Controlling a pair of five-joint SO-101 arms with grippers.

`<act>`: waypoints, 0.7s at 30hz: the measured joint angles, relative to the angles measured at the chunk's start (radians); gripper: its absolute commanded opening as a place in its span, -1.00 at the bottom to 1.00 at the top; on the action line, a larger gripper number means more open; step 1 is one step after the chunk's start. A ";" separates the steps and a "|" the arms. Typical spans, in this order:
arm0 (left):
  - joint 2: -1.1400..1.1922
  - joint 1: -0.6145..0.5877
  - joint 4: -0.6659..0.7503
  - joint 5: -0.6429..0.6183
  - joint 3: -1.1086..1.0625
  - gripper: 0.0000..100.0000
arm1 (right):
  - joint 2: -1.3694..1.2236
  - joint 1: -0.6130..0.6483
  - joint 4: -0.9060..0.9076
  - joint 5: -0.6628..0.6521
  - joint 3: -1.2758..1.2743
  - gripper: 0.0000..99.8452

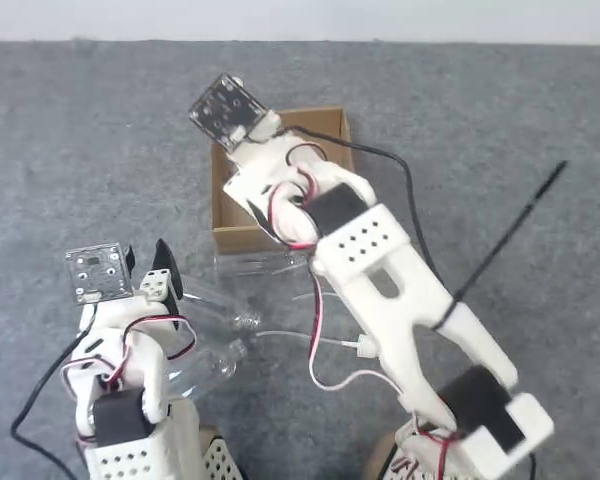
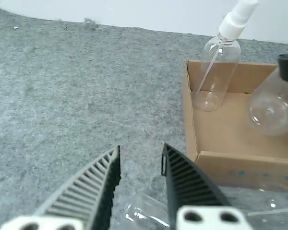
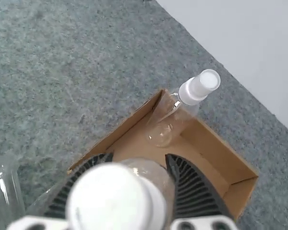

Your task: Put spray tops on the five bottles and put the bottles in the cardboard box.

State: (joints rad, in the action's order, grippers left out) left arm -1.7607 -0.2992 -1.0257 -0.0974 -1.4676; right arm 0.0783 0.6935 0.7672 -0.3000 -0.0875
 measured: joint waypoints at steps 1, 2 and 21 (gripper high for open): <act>0.000 -0.012 0.000 0.000 0.000 -0.74 | -0.023 0.000 0.000 0.012 0.023 -0.99; 0.000 -0.032 0.000 0.000 0.000 -0.74 | -0.044 0.000 0.000 0.020 0.044 -0.99; 0.000 -0.236 0.081 -0.135 0.000 -0.74 | -0.485 -0.003 0.000 0.107 0.439 -0.99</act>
State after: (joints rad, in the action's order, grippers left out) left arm -1.7607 -0.5355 -0.9444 -0.2325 -1.4676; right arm -0.4066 0.6905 0.7672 -0.1926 0.3514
